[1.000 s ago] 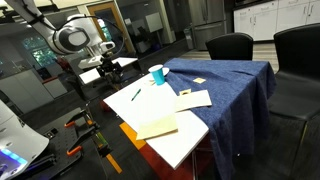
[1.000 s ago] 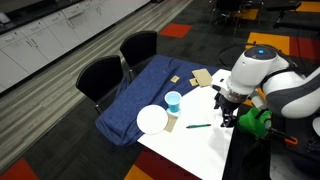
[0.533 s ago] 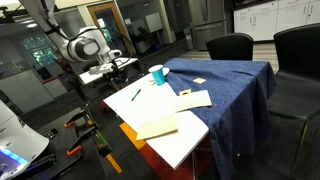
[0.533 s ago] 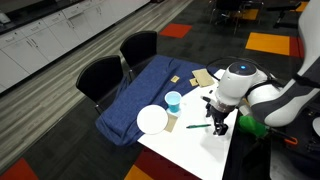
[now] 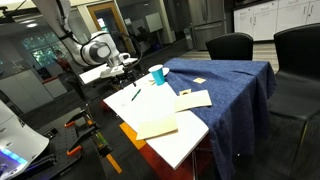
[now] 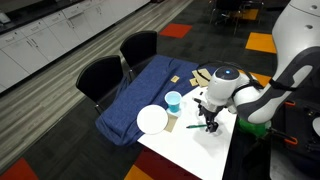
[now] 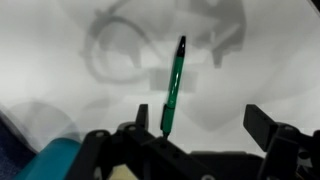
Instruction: Get the pen from the table and place it inside the blue cup
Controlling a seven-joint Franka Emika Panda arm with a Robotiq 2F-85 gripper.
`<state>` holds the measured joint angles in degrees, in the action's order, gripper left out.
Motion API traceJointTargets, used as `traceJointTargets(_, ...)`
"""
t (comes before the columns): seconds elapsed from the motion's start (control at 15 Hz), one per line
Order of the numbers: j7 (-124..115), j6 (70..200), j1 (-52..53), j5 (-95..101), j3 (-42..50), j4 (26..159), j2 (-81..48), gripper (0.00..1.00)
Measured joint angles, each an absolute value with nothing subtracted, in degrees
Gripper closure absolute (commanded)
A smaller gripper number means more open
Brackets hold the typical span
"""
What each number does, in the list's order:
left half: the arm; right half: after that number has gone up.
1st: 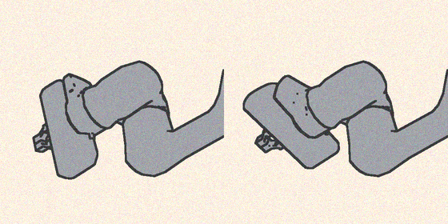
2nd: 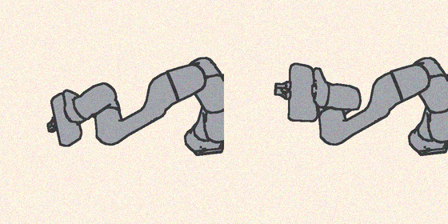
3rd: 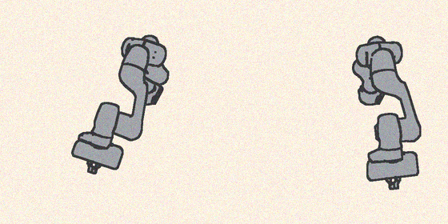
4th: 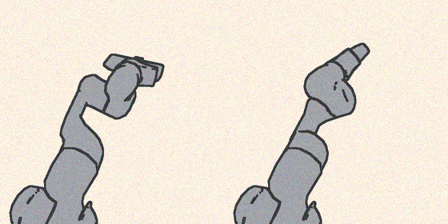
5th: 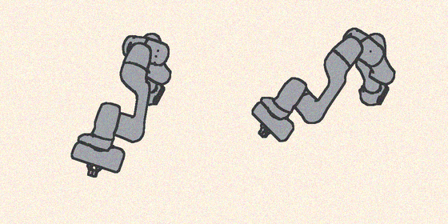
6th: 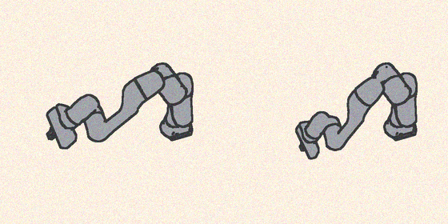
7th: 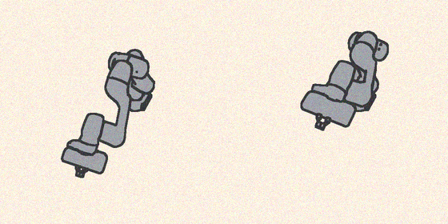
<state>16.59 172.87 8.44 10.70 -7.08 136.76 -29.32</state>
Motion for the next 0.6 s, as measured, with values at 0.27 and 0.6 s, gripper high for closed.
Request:
traceJointTargets(0.27,16.53,172.80,9.81,11.02,-5.41,133.82,-32.58,0.17)
traceJointTargets(0.6,16.49,172.78,11.06,11.03,-4.13,130.95,-35.91,0.16)
